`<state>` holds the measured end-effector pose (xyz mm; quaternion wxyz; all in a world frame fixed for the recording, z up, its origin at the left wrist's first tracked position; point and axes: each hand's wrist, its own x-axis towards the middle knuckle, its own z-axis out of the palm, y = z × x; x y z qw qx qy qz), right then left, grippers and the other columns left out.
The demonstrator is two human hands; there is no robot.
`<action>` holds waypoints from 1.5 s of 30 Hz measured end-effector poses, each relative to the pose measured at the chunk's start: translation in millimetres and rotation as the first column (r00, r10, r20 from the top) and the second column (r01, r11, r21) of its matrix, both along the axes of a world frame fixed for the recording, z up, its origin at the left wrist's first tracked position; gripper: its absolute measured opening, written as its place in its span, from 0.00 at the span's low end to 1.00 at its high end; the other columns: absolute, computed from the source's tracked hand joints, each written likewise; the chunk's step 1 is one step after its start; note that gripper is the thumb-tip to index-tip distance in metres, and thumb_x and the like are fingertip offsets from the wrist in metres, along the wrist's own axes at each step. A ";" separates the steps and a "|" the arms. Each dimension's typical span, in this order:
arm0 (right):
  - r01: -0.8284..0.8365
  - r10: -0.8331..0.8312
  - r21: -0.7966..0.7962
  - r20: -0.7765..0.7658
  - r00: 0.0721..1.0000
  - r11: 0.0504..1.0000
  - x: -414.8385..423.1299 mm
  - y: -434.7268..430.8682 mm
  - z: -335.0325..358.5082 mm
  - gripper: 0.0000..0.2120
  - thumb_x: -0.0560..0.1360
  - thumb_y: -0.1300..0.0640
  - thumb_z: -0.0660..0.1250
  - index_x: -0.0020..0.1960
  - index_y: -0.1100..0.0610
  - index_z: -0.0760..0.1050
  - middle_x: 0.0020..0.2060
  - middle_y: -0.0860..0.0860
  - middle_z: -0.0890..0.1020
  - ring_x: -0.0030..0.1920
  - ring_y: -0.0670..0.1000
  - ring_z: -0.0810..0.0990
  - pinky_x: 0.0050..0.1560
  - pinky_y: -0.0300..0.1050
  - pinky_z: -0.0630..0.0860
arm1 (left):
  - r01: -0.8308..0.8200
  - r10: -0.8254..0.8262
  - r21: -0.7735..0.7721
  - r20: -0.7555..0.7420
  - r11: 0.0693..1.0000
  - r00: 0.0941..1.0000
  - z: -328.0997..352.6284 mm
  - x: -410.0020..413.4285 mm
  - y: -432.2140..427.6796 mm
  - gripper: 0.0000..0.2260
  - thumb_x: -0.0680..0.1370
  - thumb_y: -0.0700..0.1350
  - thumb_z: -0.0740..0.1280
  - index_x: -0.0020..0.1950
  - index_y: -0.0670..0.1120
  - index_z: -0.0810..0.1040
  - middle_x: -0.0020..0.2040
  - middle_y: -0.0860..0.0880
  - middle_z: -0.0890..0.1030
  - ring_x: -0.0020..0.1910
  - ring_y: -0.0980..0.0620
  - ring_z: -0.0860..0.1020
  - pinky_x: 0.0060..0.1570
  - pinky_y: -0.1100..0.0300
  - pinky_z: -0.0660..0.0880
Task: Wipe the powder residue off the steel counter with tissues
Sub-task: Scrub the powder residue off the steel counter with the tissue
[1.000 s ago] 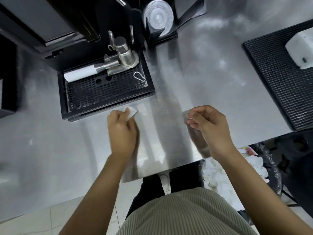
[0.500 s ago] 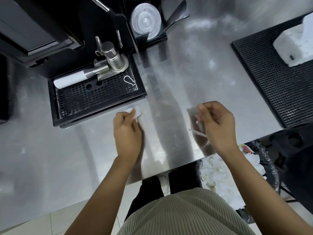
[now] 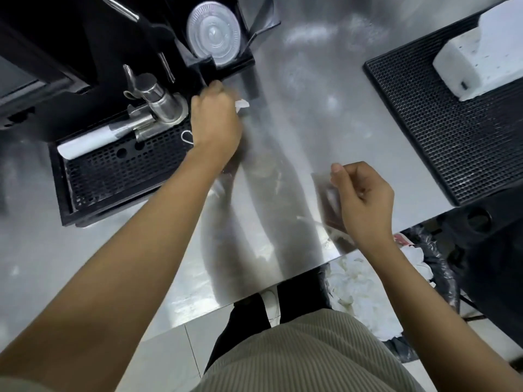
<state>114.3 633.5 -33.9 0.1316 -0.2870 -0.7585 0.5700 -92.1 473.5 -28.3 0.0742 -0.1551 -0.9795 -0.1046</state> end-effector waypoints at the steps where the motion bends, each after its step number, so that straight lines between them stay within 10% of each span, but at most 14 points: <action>1: -0.001 0.001 -0.002 -0.006 1.000 1.000 -0.1 0.0 0.0 0.11 0.80 0.54 0.66 0.42 0.59 0.77 0.34 0.51 0.79 0.34 0.41 0.74 0.37 0.28 0.68 | -0.001 0.003 -0.132 0.015 0.991 1.000 -0.5 -13.8 2.9 0.13 0.75 0.35 0.62 0.55 0.44 0.81 0.55 0.41 0.77 0.52 0.40 0.76 0.55 0.50 0.67; 5: -0.030 0.030 -0.005 -0.023 0.999 1.000 0.9 -1.0 -0.5 0.10 0.80 0.55 0.66 0.43 0.61 0.77 0.36 0.55 0.81 0.34 0.44 0.76 0.37 0.28 0.70 | -0.005 0.033 -0.336 0.079 0.942 0.996 -2.4 -21.5 7.1 0.12 0.76 0.34 0.62 0.55 0.45 0.79 0.55 0.40 0.78 0.54 0.40 0.77 0.57 0.50 0.64; 13: -0.032 0.032 0.002 -0.010 0.999 0.999 -3.5 5.8 -3.6 0.09 0.80 0.56 0.66 0.45 0.60 0.78 0.38 0.53 0.82 0.36 0.40 0.76 0.39 0.27 0.69 | 0.265 -0.259 -0.067 0.088 0.962 0.962 -7.3 95.0 -6.0 0.17 0.65 0.38 0.50 0.38 0.48 0.78 0.35 0.48 0.78 0.31 0.45 0.75 0.44 0.55 0.62; 18: -0.045 0.043 -0.051 -0.035 0.998 0.998 -5.5 9.8 -3.1 0.07 0.79 0.61 0.67 0.55 0.54 0.79 0.38 0.53 0.83 0.38 0.41 0.80 0.42 0.28 0.72 | 0.164 -0.194 0.179 0.169 0.970 0.966 2.7 50.0 -11.2 0.11 0.73 0.39 0.64 0.49 0.46 0.84 0.45 0.43 0.84 0.43 0.42 0.81 0.48 0.53 0.76; 23: -0.040 0.039 -0.044 -0.025 0.999 0.998 -8.0 9.7 -2.1 0.12 0.80 0.54 0.66 0.44 0.62 0.79 0.31 0.58 0.81 0.32 0.53 0.79 0.36 0.39 0.75 | -0.026 0.023 0.025 0.123 0.999 0.992 -4.3 -37.9 -2.4 0.12 0.75 0.41 0.61 0.54 0.44 0.81 0.51 0.38 0.81 0.50 0.36 0.78 0.51 0.48 0.76; 27: -0.049 0.049 -0.001 -0.039 0.998 0.999 -9.0 11.0 -2.8 0.13 0.80 0.54 0.65 0.44 0.64 0.79 0.34 0.54 0.82 0.33 0.41 0.78 0.37 0.28 0.70 | -0.045 0.046 -0.012 0.170 0.999 0.984 -16.2 -18.8 13.5 0.14 0.76 0.37 0.61 0.58 0.45 0.81 0.53 0.38 0.79 0.51 0.36 0.78 0.52 0.49 0.74; 34: 0.028 -0.034 -0.073 -0.075 0.997 0.997 -13.9 24.6 -5.2 0.03 0.79 0.60 0.66 0.53 0.55 0.77 0.41 0.50 0.83 0.45 0.49 0.82 0.46 0.32 0.74 | 0.227 -0.272 0.230 0.186 0.946 0.944 -19.2 106.5 9.5 0.14 0.73 0.35 0.60 0.50 0.42 0.84 0.41 0.43 0.77 0.41 0.44 0.76 0.45 0.59 0.74; 37: 0.019 -0.020 -0.033 -0.045 0.999 0.999 -16.9 32.3 -1.8 0.09 0.79 0.54 0.67 0.44 0.59 0.77 0.38 0.52 0.82 0.43 0.50 0.81 0.42 0.34 0.74 | 0.012 -0.156 0.442 0.292 0.897 0.944 -13.4 89.7 7.6 0.11 0.74 0.34 0.67 0.51 0.44 0.84 0.42 0.49 0.80 0.37 0.58 0.76 0.42 0.73 0.71; 40: -0.019 0.019 0.018 -0.039 0.999 1.000 -16.0 39.4 -0.1 0.16 0.81 0.51 0.65 0.41 0.63 0.77 0.37 0.58 0.81 0.41 0.55 0.79 0.40 0.43 0.74 | -0.266 0.124 0.516 0.293 0.814 0.948 -7.9 34.6 11.4 0.11 0.74 0.40 0.66 0.52 0.45 0.84 0.47 0.48 0.84 0.46 0.49 0.81 0.48 0.61 0.75; 45: -0.026 0.027 0.029 -0.040 0.999 0.999 -14.1 45.5 4.2 0.03 0.79 0.61 0.67 0.49 0.55 0.79 0.43 0.44 0.82 0.45 0.39 0.80 0.46 0.28 0.72 | -0.253 0.181 0.376 0.217 0.891 0.959 -19.5 -18.6 26.5 0.13 0.74 0.35 0.63 0.53 0.45 0.84 0.50 0.42 0.84 0.50 0.44 0.81 0.49 0.61 0.72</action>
